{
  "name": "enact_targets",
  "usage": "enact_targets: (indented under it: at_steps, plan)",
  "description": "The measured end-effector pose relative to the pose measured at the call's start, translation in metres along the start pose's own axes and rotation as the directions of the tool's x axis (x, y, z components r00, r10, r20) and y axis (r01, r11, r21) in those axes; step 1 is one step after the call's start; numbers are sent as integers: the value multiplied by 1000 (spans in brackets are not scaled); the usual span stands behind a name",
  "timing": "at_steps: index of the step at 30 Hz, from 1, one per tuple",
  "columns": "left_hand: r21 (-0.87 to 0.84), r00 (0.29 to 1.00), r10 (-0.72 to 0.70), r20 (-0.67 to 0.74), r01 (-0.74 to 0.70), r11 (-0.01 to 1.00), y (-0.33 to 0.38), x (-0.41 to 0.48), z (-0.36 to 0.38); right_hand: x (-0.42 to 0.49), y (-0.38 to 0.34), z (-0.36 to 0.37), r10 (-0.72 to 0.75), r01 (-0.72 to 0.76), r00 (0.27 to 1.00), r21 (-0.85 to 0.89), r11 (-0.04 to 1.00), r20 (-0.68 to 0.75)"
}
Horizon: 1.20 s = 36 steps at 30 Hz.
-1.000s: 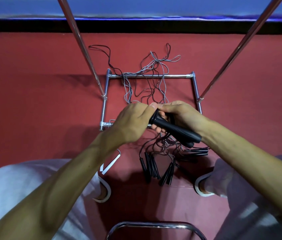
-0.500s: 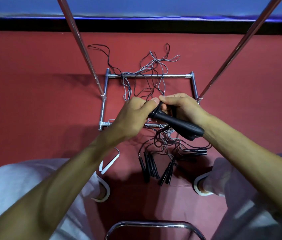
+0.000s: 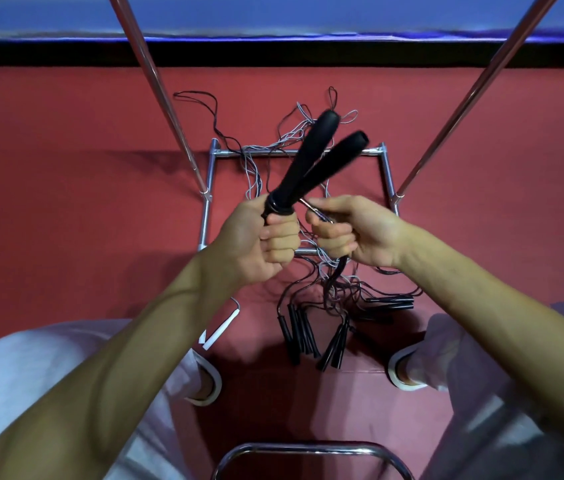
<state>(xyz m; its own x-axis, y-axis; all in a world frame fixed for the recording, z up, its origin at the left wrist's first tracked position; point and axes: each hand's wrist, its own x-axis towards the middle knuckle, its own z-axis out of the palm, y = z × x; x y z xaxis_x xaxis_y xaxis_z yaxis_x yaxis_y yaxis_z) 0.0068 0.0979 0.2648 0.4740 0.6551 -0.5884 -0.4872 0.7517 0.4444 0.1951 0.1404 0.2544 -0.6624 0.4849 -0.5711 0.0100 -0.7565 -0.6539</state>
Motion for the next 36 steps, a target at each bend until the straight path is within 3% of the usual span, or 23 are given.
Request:
enact_targets:
  at_steps: [3, 5, 6, 8, 10, 12, 13, 14, 15, 17, 18, 20, 22, 26, 28, 30, 32, 33, 34, 35, 36]
  plan:
    - [-174, 998, -63, -24, 58, 983, 3, 2, -7, 5, 9, 3, -118, 97, 981, -137, 986, -151]
    - [-216, 997, -77, -33, 68, 974, 5, 3, -12, 7, 11, 0, -310, 243, 926, -284, 927, -218]
    - [-223, 996, -79, -36, 69, 972, 6, 3, -14, 7, 13, -5, -443, 306, 865, -453, 837, -234]
    - [-241, 996, -74, -44, 62, 969, 9, 3, -16, 7, 20, -18, -700, 254, 691, -846, 469, -181]
    - [-254, 997, -59, -58, 42, 966, 12, 1, -19, 7, 26, -28, -834, 119, 546, -979, 167, -76]
    - [-270, 996, -52, -69, 32, 962, 17, 0, -21, 6, 27, -32, -872, 112, 490, -993, 46, 16]
    - [-283, 996, -53, -72, 30, 959, 19, -1, -23, 5, 25, -32, -861, 121, 507, -992, 26, 39]
    - [-302, 996, -55, -70, 32, 953, 22, -1, -24, 5, 23, -32, -822, 142, 568, -988, 66, 27]
    - [-330, 996, -62, -65, 37, 943, 24, -1, -26, 3, 19, -27, -740, 184, 671, -960, 211, -34]
    - [-392, 995, -79, -63, 48, 919, 29, -3, -28, -2, 11, -17, -419, 201, 896, -707, 678, -147]
    - [-410, 994, -83, -72, 46, 911, 31, -4, -29, -5, 7, -12, -250, 135, 958, -542, 830, -143]
    - [-418, 992, -84, -94, 37, 907, 33, -4, -29, -11, 1, -8, -80, 42, 993, -390, 920, -82]
    - [-417, 989, -84, -120, 26, 908, 32, -5, -26, -13, -5, -10, -71, 49, 997, -398, 916, -42]
    - [-382, 982, -60, -180, -14, 924, 33, -6, -24, -11, -7, -13, -220, 150, 974, -576, 804, -53]
    - [-363, 976, -55, -209, -25, 931, 34, -7, -24, -12, -4, -16, -335, 178, 940, -751, 636, -62]
    - [-357, 970, -66, -233, -22, 934, 33, -6, -24, -13, -2, -20, -461, 166, 887, -905, 391, -36]
    - [-337, 964, -75, -255, -16, 941, 33, -6, -24, -15, -2, -22, -553, 82, 833, -986, 142, -11]
    - [-329, 961, -73, -267, -20, 944, 33, -6, -23, -16, -3, -20, -571, 36, 821, -997, 70, -10]
    - [-329, 957, -70, -281, -28, 944, 32, -6, -23, -16, -4, -19, -573, 10, 819, -998, 56, -24]
    - [-343, 954, -65, -292, -41, 939, 33, -6, -22, -15, -5, -18, -552, 18, 832, -990, 137, -61]
    - [-369, 951, -63, -302, -56, 928, 32, -5, -22, -14, -5, -17, -502, 50, 857, -950, 309, -118]
